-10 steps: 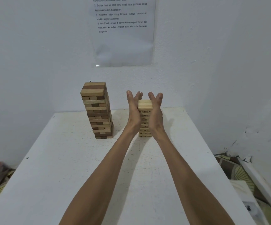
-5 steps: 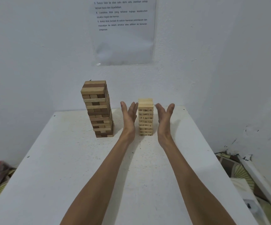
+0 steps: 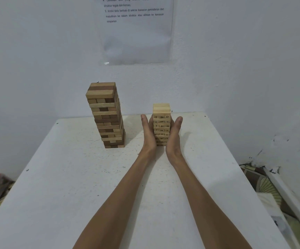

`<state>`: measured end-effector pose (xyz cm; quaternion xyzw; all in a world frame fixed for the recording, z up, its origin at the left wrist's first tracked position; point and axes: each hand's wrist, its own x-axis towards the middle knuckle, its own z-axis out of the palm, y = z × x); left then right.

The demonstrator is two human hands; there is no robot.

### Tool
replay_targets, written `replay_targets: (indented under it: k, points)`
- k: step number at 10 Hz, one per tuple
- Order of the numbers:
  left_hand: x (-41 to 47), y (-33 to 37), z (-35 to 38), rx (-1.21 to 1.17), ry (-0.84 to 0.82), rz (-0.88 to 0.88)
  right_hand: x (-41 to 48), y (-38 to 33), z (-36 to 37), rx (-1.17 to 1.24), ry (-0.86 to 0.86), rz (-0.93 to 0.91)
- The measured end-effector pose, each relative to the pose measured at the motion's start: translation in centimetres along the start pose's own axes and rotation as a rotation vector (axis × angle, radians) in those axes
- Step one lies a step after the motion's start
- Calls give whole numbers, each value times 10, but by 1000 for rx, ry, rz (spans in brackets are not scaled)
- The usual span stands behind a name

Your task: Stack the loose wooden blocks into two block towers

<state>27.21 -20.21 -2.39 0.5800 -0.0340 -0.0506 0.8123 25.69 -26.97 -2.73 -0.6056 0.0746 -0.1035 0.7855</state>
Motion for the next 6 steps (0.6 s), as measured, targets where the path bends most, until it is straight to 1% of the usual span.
replay_targets:
  k: [4,5,6]
  points:
    - [6,-9,-1,-3,41,-8,3,4,0,18,10,25]
    - [8,-12,-8,-61,111,12,2,6,-7,82,101,11]
    - [3,-16,-20,-124,213,-9,-10,10,-17,37,229,-28]
